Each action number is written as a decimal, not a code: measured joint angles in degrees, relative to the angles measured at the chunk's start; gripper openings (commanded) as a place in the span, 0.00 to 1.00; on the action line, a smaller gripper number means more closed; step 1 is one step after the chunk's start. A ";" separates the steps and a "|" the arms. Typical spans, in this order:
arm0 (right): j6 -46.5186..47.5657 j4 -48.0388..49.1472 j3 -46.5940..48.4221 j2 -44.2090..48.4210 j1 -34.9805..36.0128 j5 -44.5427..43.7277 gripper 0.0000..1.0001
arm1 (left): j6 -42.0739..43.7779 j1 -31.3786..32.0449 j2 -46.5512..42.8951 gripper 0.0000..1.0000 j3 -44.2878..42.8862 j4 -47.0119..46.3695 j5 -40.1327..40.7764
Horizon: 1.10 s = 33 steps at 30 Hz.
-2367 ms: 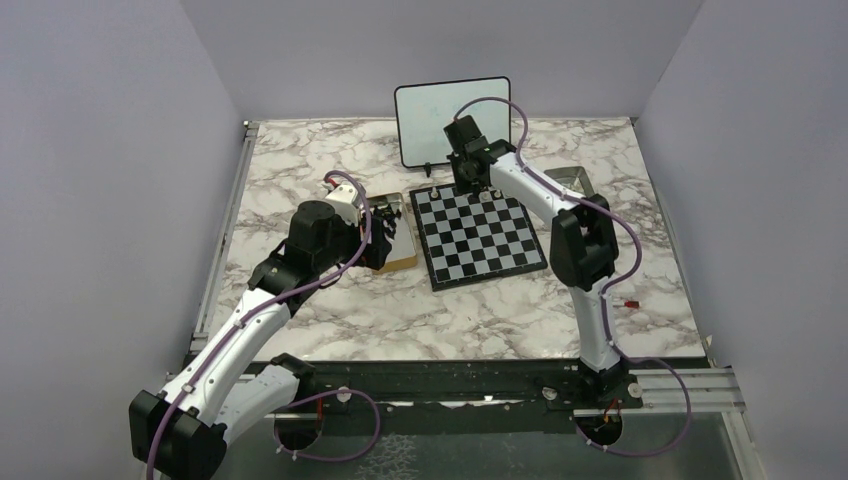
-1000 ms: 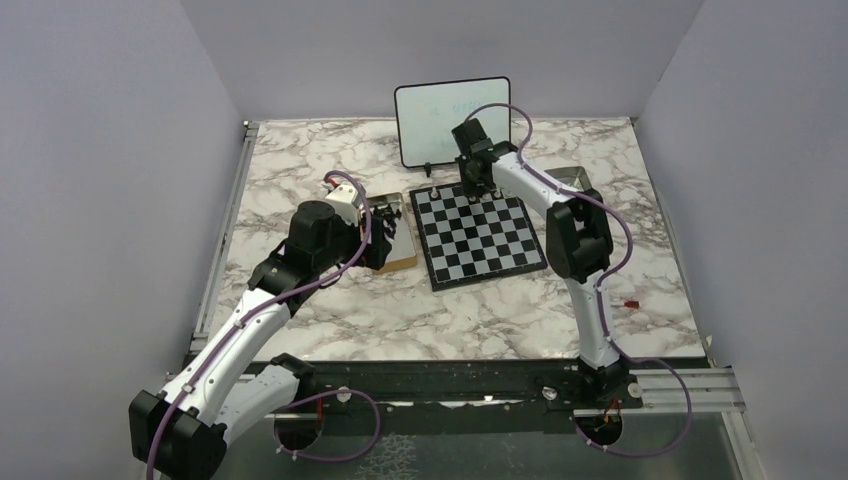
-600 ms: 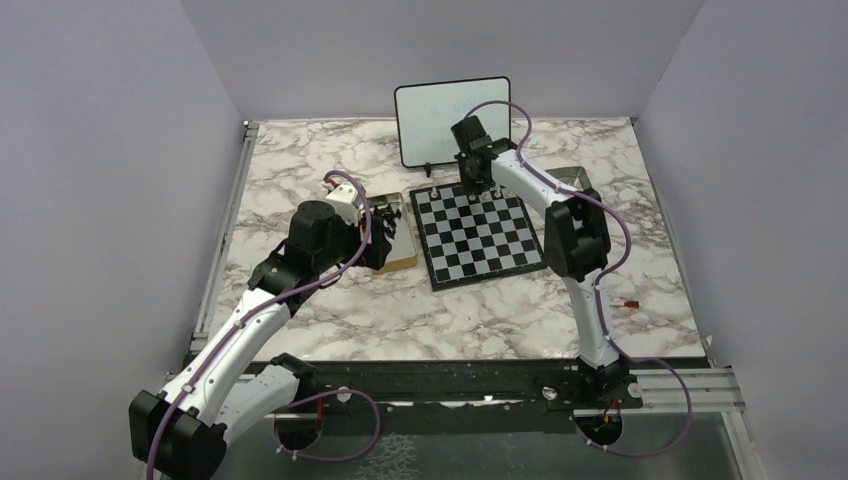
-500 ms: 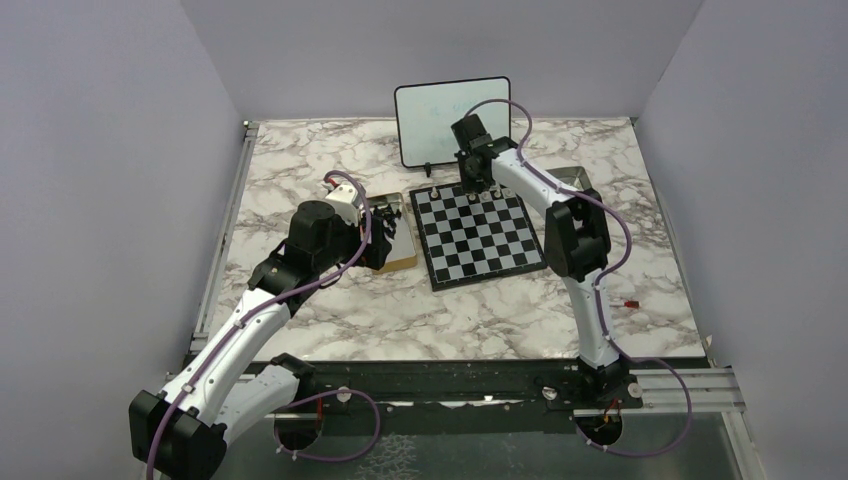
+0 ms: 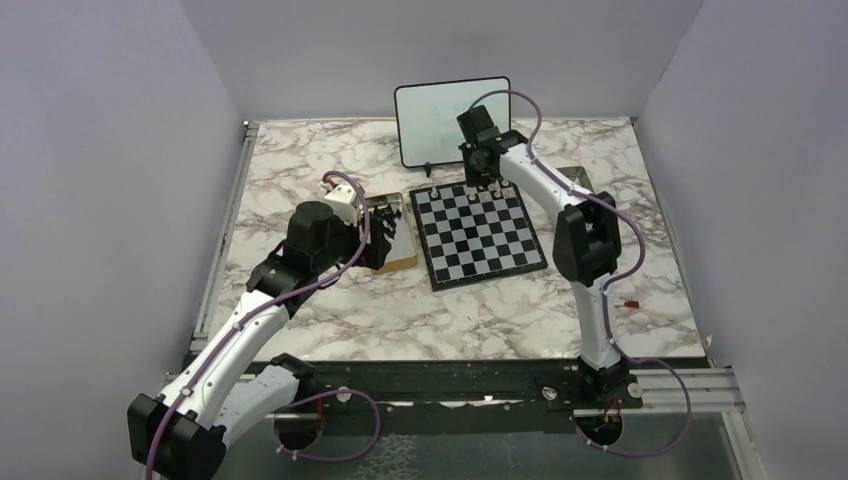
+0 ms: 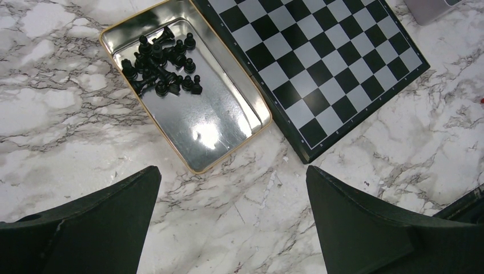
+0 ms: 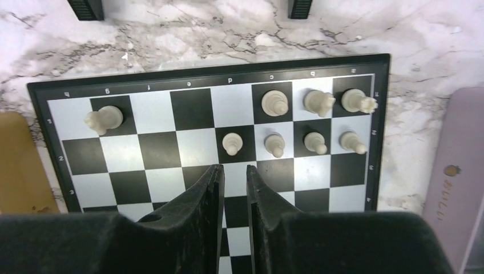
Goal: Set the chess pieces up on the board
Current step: Place the chess piece on the chessboard, then pick up the chess piece from the storage box.
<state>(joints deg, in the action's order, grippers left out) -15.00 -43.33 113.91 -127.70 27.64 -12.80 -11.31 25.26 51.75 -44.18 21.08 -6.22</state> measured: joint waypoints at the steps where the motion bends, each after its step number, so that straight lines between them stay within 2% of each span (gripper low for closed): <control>1: 0.00 -0.02 -0.11 0.83 -0.13 -0.04 0.26 | 0.00 0.00 0.00 0.99 0.00 0.00 0.02; 10: 0.07 0.61 -6.14 8.81 -4.44 -0.74 0.26 | 0.00 0.00 0.00 0.99 0.00 0.00 0.02; 23: 1.77 7.13 -19.32 18.56 -20.79 -1.62 0.27 | 0.02 0.00 0.00 0.99 0.00 0.00 0.04; 27: 2.25 9.16 -20.13 18.62 -24.68 -1.29 0.28 | 0.00 0.00 0.00 0.99 0.00 0.00 0.04; 33: 2.75 11.63 -20.13 16.79 -25.53 -0.70 0.28 | 0.02 0.00 0.13 0.99 0.00 0.00 0.04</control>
<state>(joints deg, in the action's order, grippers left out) -12.25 -31.70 93.78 -110.91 2.11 -13.50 -11.29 25.26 51.88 -44.18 21.08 -6.17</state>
